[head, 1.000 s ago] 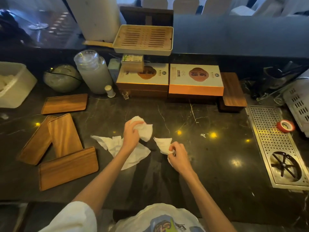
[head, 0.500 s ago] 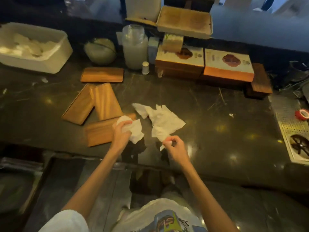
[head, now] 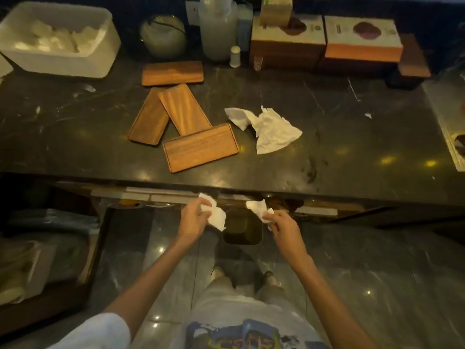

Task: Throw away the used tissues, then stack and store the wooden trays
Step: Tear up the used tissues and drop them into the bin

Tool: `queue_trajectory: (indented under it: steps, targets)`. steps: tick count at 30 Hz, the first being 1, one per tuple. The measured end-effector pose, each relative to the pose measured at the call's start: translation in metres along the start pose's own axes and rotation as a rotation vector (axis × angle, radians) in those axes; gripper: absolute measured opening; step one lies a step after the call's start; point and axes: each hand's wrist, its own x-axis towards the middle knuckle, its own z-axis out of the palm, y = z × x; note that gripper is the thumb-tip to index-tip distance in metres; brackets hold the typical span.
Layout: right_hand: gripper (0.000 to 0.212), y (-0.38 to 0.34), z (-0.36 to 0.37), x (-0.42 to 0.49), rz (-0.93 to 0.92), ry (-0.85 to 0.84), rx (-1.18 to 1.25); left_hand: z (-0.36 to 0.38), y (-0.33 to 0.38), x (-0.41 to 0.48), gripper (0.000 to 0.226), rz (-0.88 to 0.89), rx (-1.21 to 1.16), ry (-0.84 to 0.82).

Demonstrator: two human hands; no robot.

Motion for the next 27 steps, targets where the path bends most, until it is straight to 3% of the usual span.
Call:
queue_trajectory:
  steps: [5, 13, 17, 22, 27]
  targets:
    - [0.034, 0.044, 0.004, -0.026, 0.100, -0.083, -0.017, 0.060, -0.008, -0.017, 0.021, -0.051, 0.091, 0.009]
    - [0.039, 0.101, 0.045, -0.021, 0.210, -0.339, -0.047, 0.118, -0.042, -0.022, 0.044, -0.143, 0.165, -0.179]
    - [0.044, 0.128, 0.087, 0.000, 0.200, -0.318, -0.079, 0.147, -0.096, 0.006, 0.028, -0.122, 0.120, -0.009]
    - [0.033, 0.182, 0.160, 0.036, 0.282, -0.163, -0.022, 0.211, -0.200, 0.066, 0.018, -0.091, 0.247, 0.150]
    - [0.028, 0.256, 0.259, 0.071, 0.321, -0.156, 0.010, 0.283, -0.303, 0.131, 0.019, -0.174, 0.039, 0.085]
